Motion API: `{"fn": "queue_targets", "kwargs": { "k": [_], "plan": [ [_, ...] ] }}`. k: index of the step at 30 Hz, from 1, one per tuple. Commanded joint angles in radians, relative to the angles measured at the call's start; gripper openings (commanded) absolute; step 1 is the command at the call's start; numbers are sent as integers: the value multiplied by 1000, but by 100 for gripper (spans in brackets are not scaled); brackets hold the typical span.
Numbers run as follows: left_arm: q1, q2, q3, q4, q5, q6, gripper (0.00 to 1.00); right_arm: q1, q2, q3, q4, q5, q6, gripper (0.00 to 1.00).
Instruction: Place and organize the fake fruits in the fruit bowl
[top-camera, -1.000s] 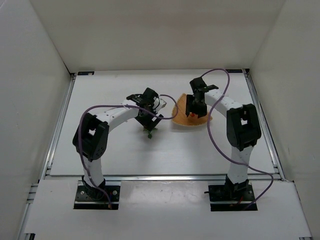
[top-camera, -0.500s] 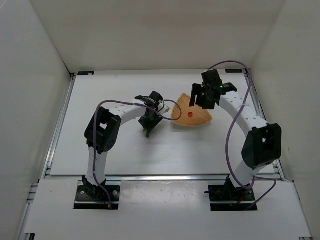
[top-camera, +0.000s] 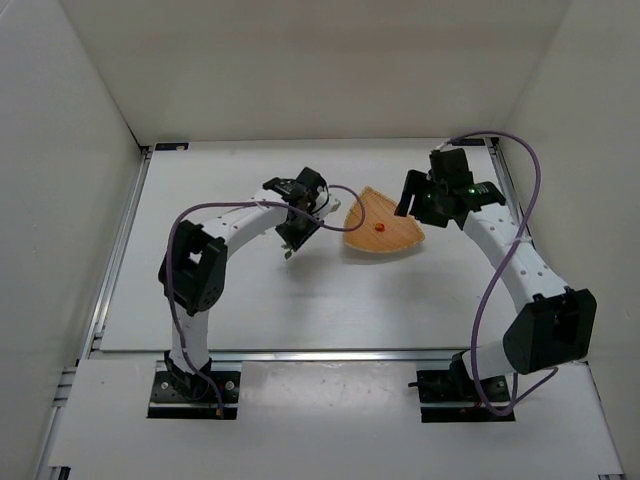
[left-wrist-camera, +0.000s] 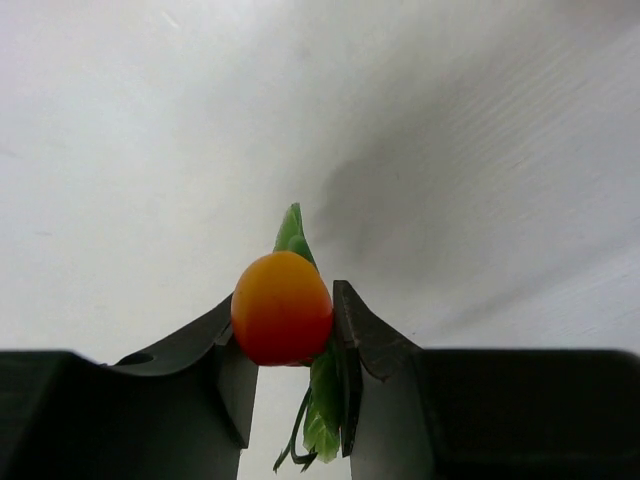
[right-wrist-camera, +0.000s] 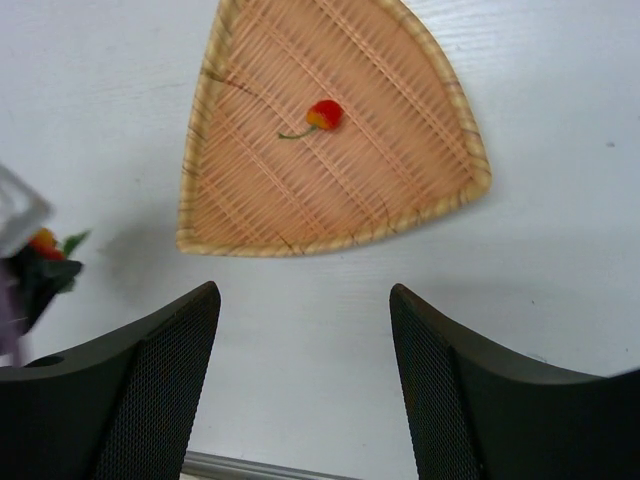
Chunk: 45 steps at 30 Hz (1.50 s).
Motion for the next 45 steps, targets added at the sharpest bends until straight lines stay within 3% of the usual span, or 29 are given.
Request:
{"fn": "queue_targets", "kwargs": {
  "k": [1,5,12,16,17,20,21,23,27,31,32,36,39,45],
  "plan": [
    [-51,-122,140,-2,-79,44,20,-21,-74,-49,6,13,20,73],
    [-112,-53,276,45,-100,118,21,-58,-114,-108,6,36,43,73],
    [-178,220,586,46,-11,165,26,-133,-187,-129,-29,78,69,73],
    [-198,308,677,88,10,176,38,-155,-232,-138,-67,110,51,74],
    [-207,308,686,104,10,176,51,-164,-241,-139,-67,110,51,74],
    [-207,317,697,125,10,187,54,-173,-266,-149,-77,122,51,75],
    [-207,317,706,125,10,187,80,-173,-279,-149,-87,131,51,75],
    [-207,308,706,134,0,176,97,-182,-301,-158,-97,132,51,77],
    [-207,238,717,135,-37,130,100,-182,-321,-158,-106,141,51,80],
    [-207,118,649,135,-109,109,100,-182,-358,-169,-126,164,70,87],
    [-207,92,626,135,-135,109,100,-182,-368,-180,-136,164,70,94],
    [-103,-98,452,135,-218,73,100,-182,-379,-226,-178,138,60,100],
    [41,-206,256,135,-241,27,100,-182,-420,-263,-198,171,87,100],
    [438,-489,-159,135,-241,-48,100,-191,-543,-362,-209,190,97,100]
  ]
}}
